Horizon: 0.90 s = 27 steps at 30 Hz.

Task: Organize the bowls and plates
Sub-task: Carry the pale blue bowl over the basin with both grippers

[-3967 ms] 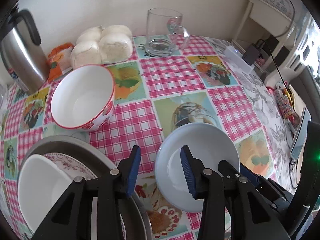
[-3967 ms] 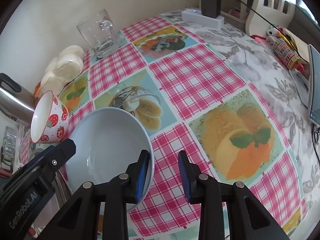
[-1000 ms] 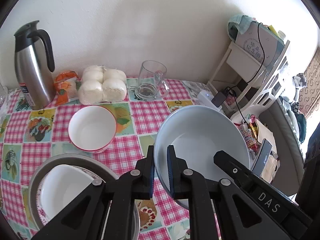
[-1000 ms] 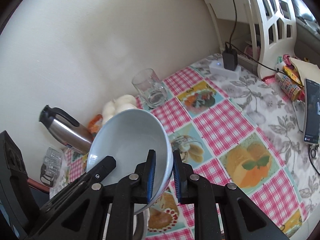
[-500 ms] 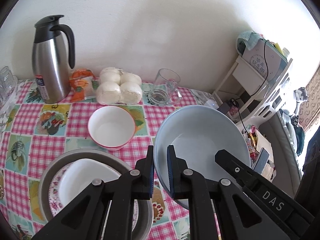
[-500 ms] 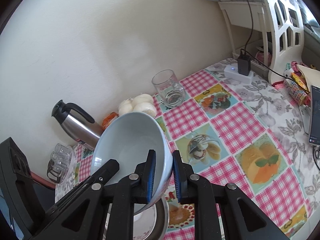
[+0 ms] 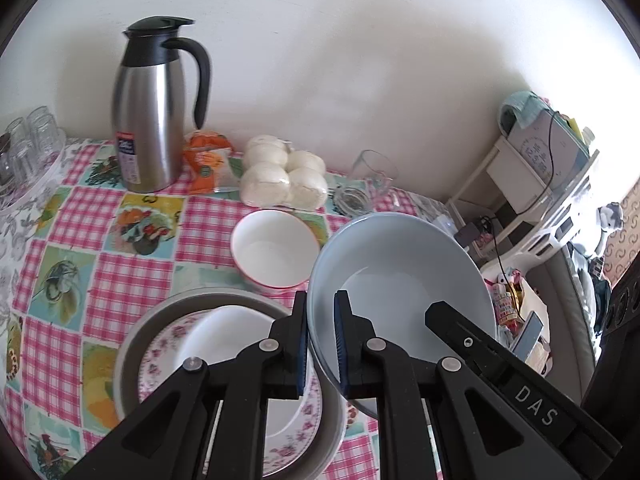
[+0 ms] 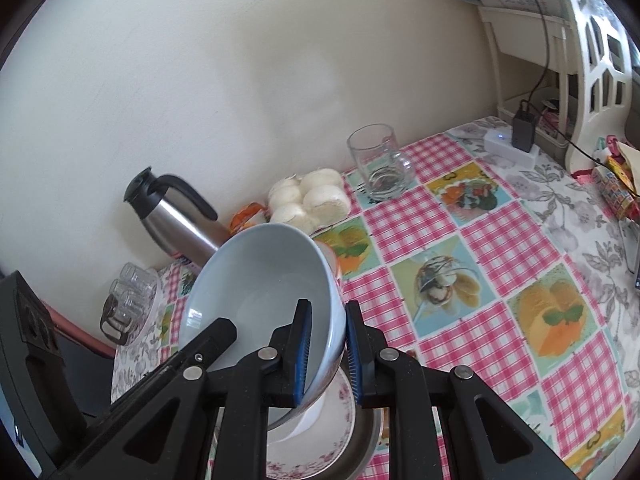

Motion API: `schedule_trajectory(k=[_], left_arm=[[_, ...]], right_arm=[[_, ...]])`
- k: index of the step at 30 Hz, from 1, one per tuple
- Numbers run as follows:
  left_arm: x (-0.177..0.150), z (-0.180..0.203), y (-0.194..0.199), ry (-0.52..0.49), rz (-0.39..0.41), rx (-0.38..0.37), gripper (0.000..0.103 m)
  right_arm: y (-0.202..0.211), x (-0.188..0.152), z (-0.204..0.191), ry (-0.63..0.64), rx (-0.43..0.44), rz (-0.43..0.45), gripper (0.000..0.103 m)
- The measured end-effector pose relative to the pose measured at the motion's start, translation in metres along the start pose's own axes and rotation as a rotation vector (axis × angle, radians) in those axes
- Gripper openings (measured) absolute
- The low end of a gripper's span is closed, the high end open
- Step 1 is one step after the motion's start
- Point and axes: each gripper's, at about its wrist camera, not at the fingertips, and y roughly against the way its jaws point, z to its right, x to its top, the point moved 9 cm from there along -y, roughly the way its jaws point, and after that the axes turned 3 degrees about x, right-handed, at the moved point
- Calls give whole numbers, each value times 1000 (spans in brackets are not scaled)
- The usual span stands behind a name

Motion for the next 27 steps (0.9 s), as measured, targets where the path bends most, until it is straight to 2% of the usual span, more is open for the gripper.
schedule_trajectory(k=[11,16,27], left_arm=[[-10,-41,6,62,-14,32,12],[-11,-55,3,83,-34,52,12],[-29,-72,-27,84,-134,120,12]], right_arm=[[-21,-21,-30,36,34,-72,18],[-31,-32,-38,59,24,-105,19],[-68,-61,-29,54,-12,-227,19]])
